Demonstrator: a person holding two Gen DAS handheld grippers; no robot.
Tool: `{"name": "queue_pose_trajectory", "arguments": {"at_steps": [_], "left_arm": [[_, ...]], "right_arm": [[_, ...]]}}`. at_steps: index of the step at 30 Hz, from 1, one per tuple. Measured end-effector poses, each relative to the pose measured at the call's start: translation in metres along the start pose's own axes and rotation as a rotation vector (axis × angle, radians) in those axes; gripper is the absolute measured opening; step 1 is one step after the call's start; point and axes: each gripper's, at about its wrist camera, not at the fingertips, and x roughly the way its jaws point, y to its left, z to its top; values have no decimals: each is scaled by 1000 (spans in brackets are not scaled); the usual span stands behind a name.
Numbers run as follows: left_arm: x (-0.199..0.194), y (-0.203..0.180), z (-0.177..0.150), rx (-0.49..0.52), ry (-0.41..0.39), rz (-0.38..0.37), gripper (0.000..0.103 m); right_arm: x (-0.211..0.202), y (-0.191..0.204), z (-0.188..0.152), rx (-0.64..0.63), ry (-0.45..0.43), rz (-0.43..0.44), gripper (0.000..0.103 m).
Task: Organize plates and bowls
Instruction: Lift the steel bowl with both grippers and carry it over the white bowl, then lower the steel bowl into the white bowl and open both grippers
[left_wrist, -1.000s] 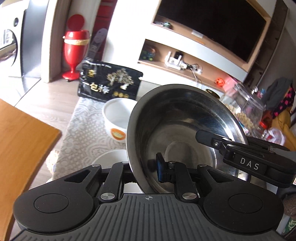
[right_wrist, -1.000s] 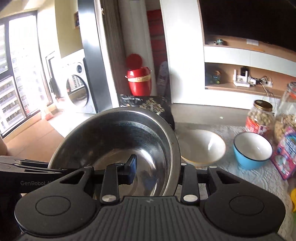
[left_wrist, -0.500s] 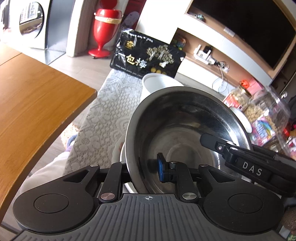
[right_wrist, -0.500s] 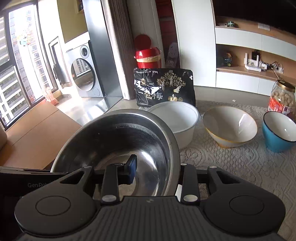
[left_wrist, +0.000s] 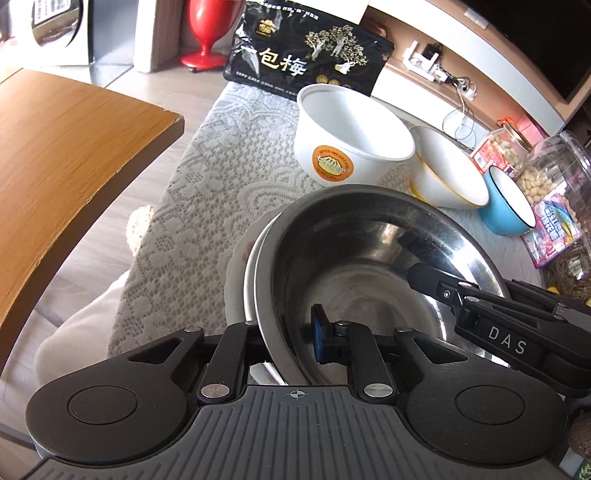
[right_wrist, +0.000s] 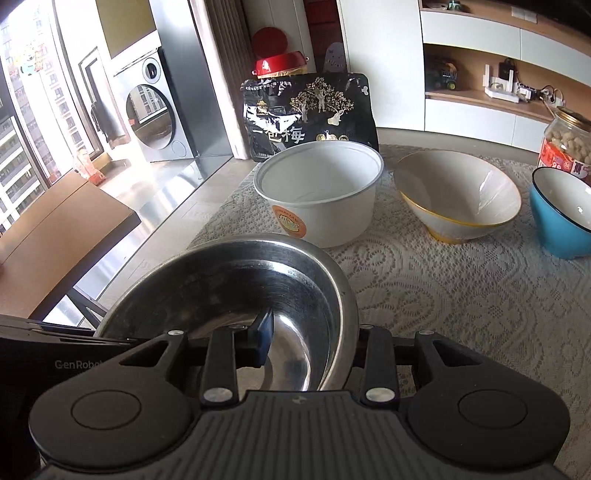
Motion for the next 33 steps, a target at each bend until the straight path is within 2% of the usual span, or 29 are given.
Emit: {"name": "queue_pose_trajectory", "arguments": {"at_steps": [15,25,33], "left_arm": [[0,2,3,-8,-18,19,17],[-10,6,4,-20,-42,8,16],[-17,9,6,-25,-62,7,16]], "right_arm": [[-10,-6,-2,19,-6,27,34],[-13,-10,-3,31,-17,-11,34],[-16,-8,-3,17,-29,-9,34]]}}
